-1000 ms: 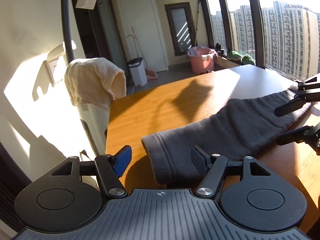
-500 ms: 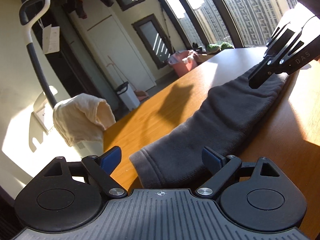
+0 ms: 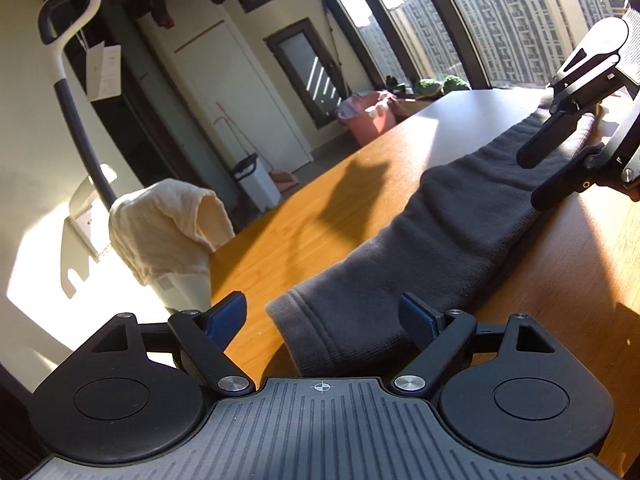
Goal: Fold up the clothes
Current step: 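Lift the grey garment with both grippers and fold it over lengthwise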
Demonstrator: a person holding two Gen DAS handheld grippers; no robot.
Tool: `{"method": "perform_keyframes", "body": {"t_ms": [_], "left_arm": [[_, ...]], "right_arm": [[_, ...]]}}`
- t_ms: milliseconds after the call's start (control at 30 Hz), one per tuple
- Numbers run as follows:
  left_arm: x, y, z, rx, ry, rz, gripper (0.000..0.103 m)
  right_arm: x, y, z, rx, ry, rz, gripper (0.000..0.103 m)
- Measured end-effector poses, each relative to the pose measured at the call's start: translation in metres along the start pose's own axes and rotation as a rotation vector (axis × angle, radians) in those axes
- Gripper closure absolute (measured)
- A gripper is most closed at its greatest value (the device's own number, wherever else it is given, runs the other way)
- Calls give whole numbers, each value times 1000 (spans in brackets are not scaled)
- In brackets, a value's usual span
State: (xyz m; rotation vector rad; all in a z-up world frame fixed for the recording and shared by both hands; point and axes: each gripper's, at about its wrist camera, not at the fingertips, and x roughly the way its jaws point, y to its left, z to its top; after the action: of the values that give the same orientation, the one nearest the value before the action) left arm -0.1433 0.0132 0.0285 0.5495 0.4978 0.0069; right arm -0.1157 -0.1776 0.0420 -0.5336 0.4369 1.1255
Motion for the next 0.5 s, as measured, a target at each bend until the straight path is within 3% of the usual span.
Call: {"method": "perform_keyframes", "body": {"t_ms": [33,133,300,500], "left_arm": [[-5,1,-1,14,-8,-3,11],[-18,4,-3,38,-24,-6,8],[-20,5,-7,42,-37,-2,8],[11,-13,-1,98,-51,36,11]], "right_arm": [[5,3,2,-8,-2,-3,70],[1,-10,9,71,-30,-13,98],[-19,-36,15,183,-67,-53,98],[-42,-48,0,260,-68,-94,98]]}}
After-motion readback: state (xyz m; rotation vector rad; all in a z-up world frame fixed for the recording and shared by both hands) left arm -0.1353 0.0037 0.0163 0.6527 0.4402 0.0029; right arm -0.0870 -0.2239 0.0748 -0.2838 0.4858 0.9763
